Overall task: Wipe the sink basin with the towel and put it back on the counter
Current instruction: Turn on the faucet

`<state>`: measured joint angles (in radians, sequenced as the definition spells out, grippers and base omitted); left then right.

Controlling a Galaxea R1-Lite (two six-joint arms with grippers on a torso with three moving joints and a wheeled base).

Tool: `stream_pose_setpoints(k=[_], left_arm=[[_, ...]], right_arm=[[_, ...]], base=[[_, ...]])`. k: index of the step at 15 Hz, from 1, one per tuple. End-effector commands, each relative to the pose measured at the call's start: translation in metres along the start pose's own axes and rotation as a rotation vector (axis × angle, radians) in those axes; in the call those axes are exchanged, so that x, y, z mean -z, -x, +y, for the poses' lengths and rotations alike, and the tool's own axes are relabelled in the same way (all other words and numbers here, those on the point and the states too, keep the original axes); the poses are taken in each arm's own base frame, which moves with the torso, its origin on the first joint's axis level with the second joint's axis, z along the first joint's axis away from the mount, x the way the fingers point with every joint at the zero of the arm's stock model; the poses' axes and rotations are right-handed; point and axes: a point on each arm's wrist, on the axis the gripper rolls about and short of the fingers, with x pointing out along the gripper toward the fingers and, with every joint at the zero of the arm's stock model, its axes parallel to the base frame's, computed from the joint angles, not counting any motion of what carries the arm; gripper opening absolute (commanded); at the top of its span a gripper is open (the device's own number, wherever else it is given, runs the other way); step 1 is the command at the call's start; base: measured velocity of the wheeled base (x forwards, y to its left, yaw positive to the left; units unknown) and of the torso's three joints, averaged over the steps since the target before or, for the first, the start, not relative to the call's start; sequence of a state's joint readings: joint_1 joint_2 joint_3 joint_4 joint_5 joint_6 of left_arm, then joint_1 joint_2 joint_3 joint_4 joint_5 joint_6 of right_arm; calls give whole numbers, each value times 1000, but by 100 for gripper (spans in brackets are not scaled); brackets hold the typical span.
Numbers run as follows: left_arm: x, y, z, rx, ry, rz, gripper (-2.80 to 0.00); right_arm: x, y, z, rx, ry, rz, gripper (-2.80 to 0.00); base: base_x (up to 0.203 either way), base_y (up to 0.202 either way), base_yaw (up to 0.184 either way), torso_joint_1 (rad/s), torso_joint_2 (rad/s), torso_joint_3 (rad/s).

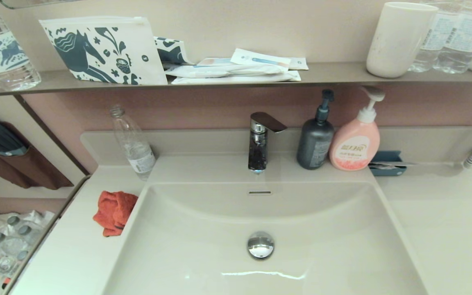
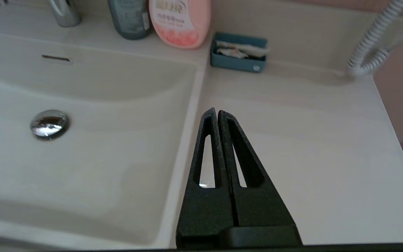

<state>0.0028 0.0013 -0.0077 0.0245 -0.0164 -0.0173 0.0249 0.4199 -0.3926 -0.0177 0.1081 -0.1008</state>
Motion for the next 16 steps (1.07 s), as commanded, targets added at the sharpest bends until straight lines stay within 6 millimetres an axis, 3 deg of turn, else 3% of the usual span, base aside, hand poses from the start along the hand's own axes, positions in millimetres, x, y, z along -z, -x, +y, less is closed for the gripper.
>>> stream_pose_setpoints(k=[1,4,8,12,16], left_arm=[[0,0,0,0,0,0,-280],[0,0,0,0,1,0,-280],[0,0,0,0,1,0,-280],[0,0,0,0,1,0,-280],[0,0,0,0,1,0,-280]], right_arm=[[-22,-42,-5,-65,-20,89,-280],[-47,-85,-4,-211,-70,126,-280],[-65,-133,30,-436,-83,194,-280],[-69,-190,68,-382,-78,255,-280],[-60,-232,103,-263,-72,232,-280]], base=[[0,0,0,0,0,0],[0,0,0,0,0,0],[0,0,0,0,0,0],[0,0,0,0,0,0],[0,0,0,0,0,0]])
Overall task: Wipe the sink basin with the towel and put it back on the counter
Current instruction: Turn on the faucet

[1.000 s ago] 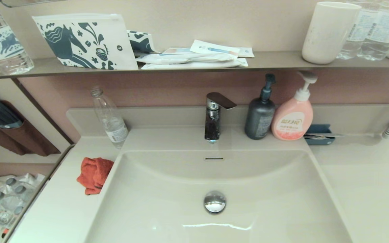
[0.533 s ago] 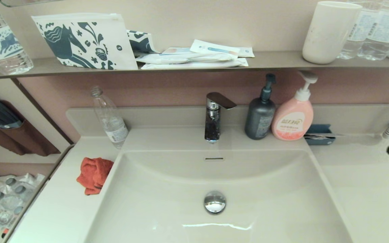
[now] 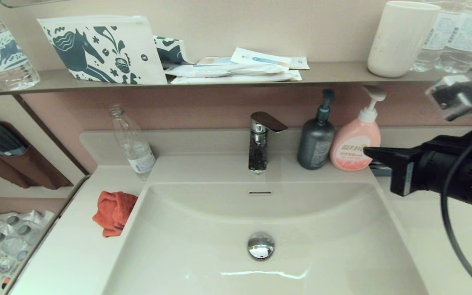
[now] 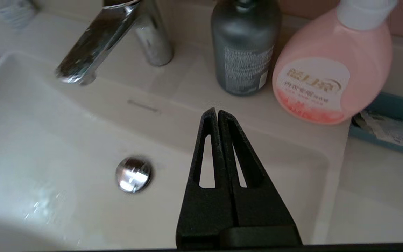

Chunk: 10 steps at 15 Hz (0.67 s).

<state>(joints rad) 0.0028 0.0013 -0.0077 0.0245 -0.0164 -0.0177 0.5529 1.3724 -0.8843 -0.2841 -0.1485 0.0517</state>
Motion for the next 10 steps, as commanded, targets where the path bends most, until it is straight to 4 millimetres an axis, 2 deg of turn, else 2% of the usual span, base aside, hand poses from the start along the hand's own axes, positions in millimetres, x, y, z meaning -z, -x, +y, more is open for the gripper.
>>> stream_pose_setpoints(k=[1,5,6,10], left_arm=[[0,0,0,0,-1,0,-280],[0,0,0,0,-1,0,-280],[0,0,0,0,-1,0,-280],[0,0,0,0,1,0,-280]], right_arm=[[15,-43,17,24,1,48,-280],[14,-77,47,68,9,35,-280],[15,-82,58,68,16,34,-280],[9,-100,77,43,21,12,-280]], base=[[0,0,0,0,0,0],[0,0,0,0,0,0],[0,0,0,0,0,0],[0,0,0,0,0,0]])
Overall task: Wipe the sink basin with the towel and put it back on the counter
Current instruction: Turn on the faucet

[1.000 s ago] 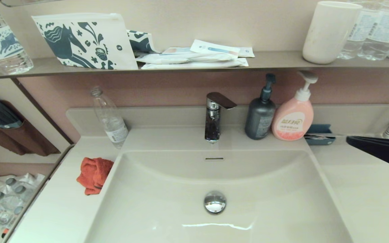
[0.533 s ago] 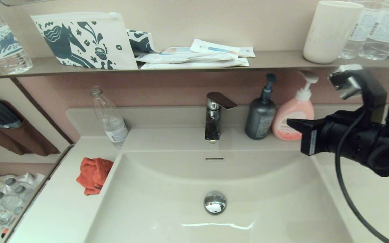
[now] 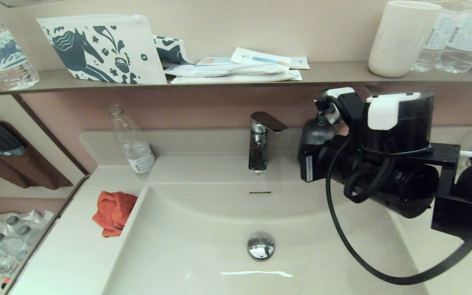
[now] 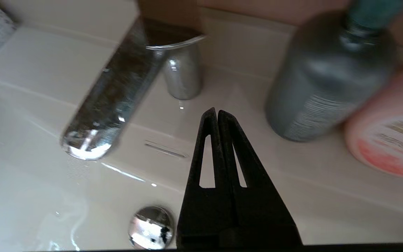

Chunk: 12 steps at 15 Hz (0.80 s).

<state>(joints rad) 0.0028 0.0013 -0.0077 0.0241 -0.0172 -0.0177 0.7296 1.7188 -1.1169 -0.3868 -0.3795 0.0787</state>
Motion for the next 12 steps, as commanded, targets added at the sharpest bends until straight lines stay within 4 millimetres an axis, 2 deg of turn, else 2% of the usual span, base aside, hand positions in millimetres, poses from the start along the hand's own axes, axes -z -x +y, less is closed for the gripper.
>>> stream_pose_setpoints(k=[1,4,8,12], left_arm=[[0,0,0,-1,1,1,-280],[0,0,0,-1,1,1,-280],[0,0,0,-1,1,1,-280],[0,0,0,-1,0,1,-280]], right_arm=[[7,-13,15,-24,15,21,-280],[6,-22,24,-39,14,-17,-280],[10,-38,33,-46,103,-116,-280],[10,-42,34,-37,164,-139,-280]], base=[[0,0,0,0,0,0],[0,0,0,0,0,0],[0,0,0,0,0,0],[0,0,0,0,0,0]])
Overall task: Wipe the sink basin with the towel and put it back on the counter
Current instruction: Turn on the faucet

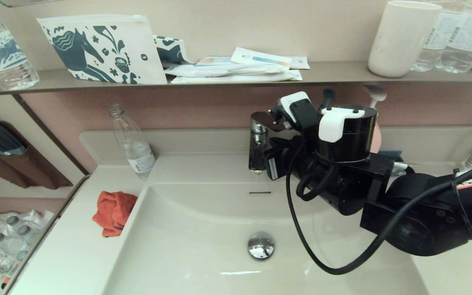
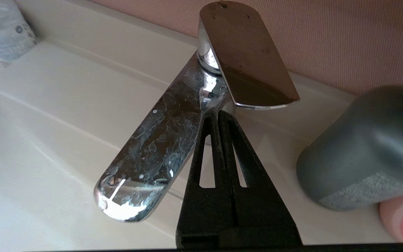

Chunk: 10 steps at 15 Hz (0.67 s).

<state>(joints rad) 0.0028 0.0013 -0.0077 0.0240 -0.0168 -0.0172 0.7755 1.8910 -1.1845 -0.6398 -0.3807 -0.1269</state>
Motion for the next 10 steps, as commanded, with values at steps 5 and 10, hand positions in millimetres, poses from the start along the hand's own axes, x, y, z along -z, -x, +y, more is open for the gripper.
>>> stream_pose_setpoints(k=[5,10], left_arm=[[0,0,0,0,1,1,-280],[0,0,0,0,1,1,-280]], right_arm=[[-8,-4,-1,25,6,-28,-280],[-17,-5,-3,62,21,-65,-280]], base=[[0,0,0,0,0,0],[0,0,0,0,0,0]])
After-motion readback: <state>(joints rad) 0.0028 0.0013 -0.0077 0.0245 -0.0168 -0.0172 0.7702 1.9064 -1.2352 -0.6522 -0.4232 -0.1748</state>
